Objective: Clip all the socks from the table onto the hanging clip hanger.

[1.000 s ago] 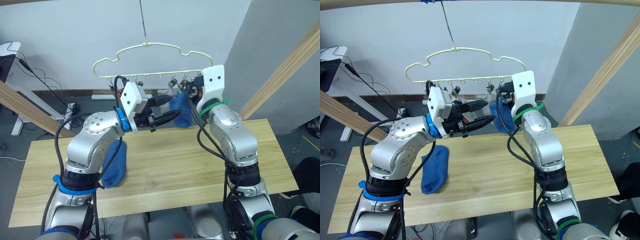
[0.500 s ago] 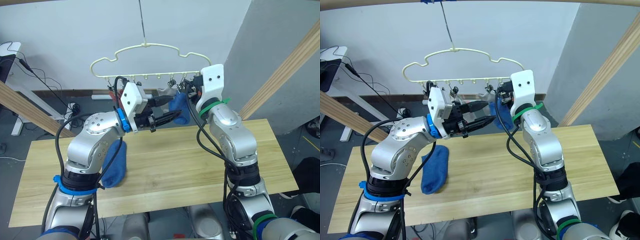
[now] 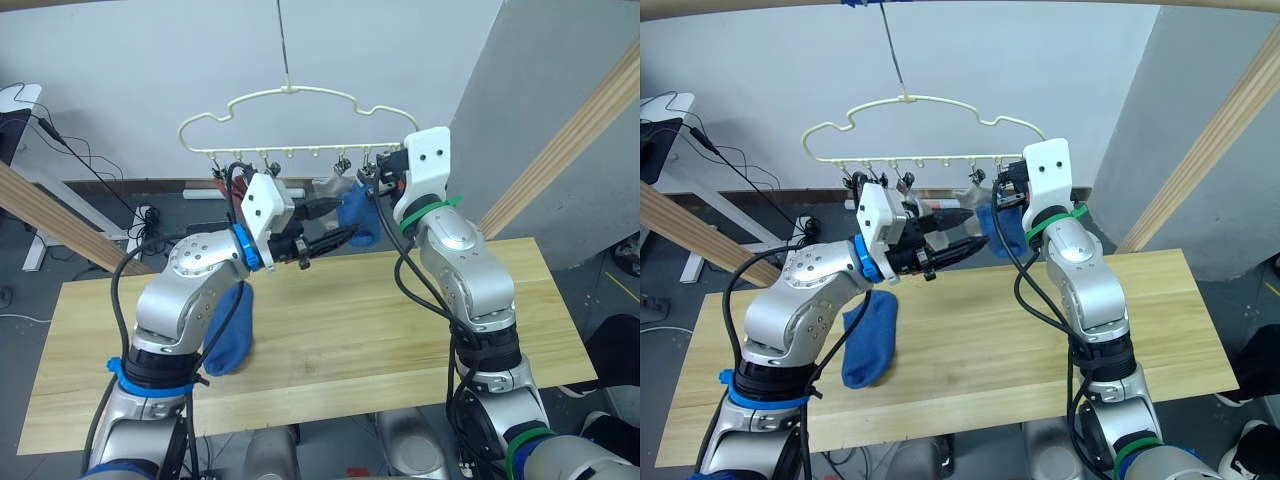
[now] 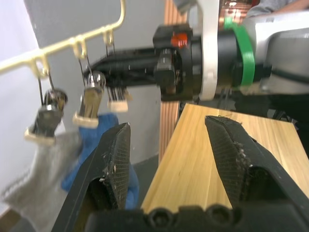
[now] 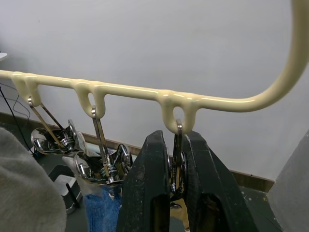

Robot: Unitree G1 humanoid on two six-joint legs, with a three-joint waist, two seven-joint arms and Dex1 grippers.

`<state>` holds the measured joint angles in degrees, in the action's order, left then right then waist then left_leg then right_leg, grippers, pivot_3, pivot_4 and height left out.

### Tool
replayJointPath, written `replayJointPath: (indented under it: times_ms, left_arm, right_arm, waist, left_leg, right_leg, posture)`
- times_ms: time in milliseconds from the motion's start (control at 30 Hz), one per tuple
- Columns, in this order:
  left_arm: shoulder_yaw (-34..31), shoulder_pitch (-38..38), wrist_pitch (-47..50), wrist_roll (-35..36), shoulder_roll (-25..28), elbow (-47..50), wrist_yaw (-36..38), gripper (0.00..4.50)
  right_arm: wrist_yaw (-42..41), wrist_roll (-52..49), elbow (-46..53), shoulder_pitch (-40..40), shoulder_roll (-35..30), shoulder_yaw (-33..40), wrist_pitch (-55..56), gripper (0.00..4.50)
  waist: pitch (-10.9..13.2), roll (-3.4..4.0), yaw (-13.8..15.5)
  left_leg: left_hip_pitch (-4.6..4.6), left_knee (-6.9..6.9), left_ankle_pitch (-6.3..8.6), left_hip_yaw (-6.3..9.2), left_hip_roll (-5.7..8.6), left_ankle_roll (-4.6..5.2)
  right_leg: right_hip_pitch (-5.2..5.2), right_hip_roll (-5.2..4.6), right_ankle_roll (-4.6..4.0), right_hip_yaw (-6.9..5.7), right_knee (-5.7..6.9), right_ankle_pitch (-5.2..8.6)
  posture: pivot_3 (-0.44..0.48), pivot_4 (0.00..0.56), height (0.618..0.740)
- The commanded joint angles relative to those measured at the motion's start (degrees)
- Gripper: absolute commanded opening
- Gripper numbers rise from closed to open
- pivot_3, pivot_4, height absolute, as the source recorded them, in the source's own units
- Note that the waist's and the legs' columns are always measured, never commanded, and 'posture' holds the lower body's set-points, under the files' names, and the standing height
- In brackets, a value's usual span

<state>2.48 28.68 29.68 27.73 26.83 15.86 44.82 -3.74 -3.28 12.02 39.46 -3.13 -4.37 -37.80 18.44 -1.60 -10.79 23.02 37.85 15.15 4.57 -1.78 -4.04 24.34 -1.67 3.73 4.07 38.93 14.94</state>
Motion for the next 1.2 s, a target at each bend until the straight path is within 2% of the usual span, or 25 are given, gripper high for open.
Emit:
replayJointPath:
  times_ms: [33,133,233,267,333,433,600,833,1067,1100,1200]
  left_arm:
    - [-1.0,-3.12,-1.5,-2.09,-0.3,3.34,-3.78,2.88]
    - [-2.0,-6.8,-2.95,-4.14,-0.83,3.45,-7.1,3.55]
    - [-5.22,-15.19,-5.38,-6.97,-2.21,2.68,-12.94,4.43]
    - [-6.34,-17.73,-6.49,-7.88,-2.77,2.43,-14.58,4.5]
    - [-9.62,-23.95,-10.96,-10.59,-4.13,1.01,-18.56,4.5]
    - [-14.61,-29.3,-12.13,-10.19,-7.85,-1.38,-24.03,4.5]
    - [-18.39,-31.63,-11.49,-9.58,-11.54,-6.42,-28.2,4.5]
    - [-17.1,-27.74,-11.01,-12.63,-10.68,-16.13,-29.89,4.5]
    - [-12.2,-25.62,-10.97,-17.4,-9.17,-21.31,-28.95,4.5]
    - [-11.59,-25.52,-11.06,-18.12,-8.84,-21.47,-28.97,4.11]
    - [-11.26,-25.57,-10.23,-19.41,-8.22,-21.99,-29.79,3.36]
  right_arm:
    - [-0.04,0.32,1.54,1.24,-0.06,0.42,1.61,0.05]
    - [-0.13,0.26,1.51,1.21,-0.16,0.47,1.6,0.05]
    - [-0.45,0.09,1.72,0.88,-0.45,0.51,1.38,0.05]
    - [-0.55,0.05,1.75,0.81,-0.52,0.48,1.33,0.05]
    - [-0.87,-0.07,1.8,0.75,-0.65,0.32,1.18,0.05]
    - [-1.43,-0.23,1.7,0.73,-0.81,0.25,1.06,0.05]
    - [-2.25,-0.45,1.44,0.77,-0.83,-0.02,0.91,0.05]
    - [-3.07,-0.5,1.26,1.03,-0.73,-0.27,0.4,0.05]
    - [-3.3,-0.53,1.5,0.91,-0.43,-0.36,-0.16,0.05]
    - [-3.27,-0.52,1.56,0.88,-0.33,-0.36,-0.22,0.05]
    - [-3.23,-0.57,1.75,0.76,-0.11,-0.3,-0.42,0.05]
  waist:
    - [0.0,0.0,-0.01]
    - [0.0,0.0,-0.06]
    - [-0.02,0.02,-0.23]
    - [-0.02,0.02,-0.27]
    - [-0.02,0.02,-0.26]
    - [-0.02,0.02,-0.04]
    - [-0.02,0.01,1.05]
    - [-0.02,0.01,1.27]
    - [-0.03,0.02,1.25]
    - [-0.03,0.02,1.25]
    - [-0.04,0.01,1.24]
  left_leg:
    - [0.0,0.0,0.0,0.0,0.0,0.0]
    - [-0.01,0.0,0.0,0.0,0.0,0.0]
    - [-0.02,0.0,0.0,-0.01,0.0,0.0]
    - [-0.04,-0.01,0.0,-0.04,0.0,0.01]
    - [-0.03,-0.02,0.0,-0.01,0.0,0.01]
    - [-0.02,0.0,0.01,-0.01,0.0,0.01]
    - [-0.02,0.04,0.01,0.0,0.06,0.01]
    - [-0.02,0.03,0.0,0.01,0.05,0.01]
    - [-0.03,0.02,0.0,0.01,0.04,0.01]
    - [-0.03,0.01,0.0,0.01,0.04,0.01]
    - [-0.03,0.03,0.0,0.0,0.05,0.0]
  right_leg:
    - [0.0,0.0,0.0,0.0,0.0,0.0]
    - [0.0,0.0,0.0,0.02,0.0,0.0]
    - [0.0,-0.01,0.0,0.03,0.01,0.0]
    - [0.0,-0.03,0.0,0.06,0.02,0.0]
    - [0.01,-0.03,-0.01,0.03,0.02,0.0]
    - [0.01,-0.06,-0.01,0.03,0.03,-0.01]
    - [-0.01,-0.09,-0.01,0.0,0.04,-0.02]
    - [-0.01,-0.07,-0.01,-0.02,0.05,-0.02]
    - [-0.01,-0.07,-0.02,-0.02,0.05,-0.02]
    - [-0.01,-0.07,-0.02,-0.02,0.05,-0.02]
    - [-0.01,-0.08,-0.02,-0.01,0.06,-0.03]
  posture:
    - [-0.224,0.281,0.733]
    - [-0.221,0.282,0.733]
    - [-0.213,0.283,0.733]
    - [-0.213,0.283,0.733]
    - [-0.211,0.283,0.733]
    - [-0.206,0.282,0.733]
    - [-0.2,0.277,0.733]
    - [-0.203,0.278,0.733]
    - [-0.213,0.277,0.733]
    - [-0.214,0.277,0.733]
    - [-0.216,0.277,0.733]
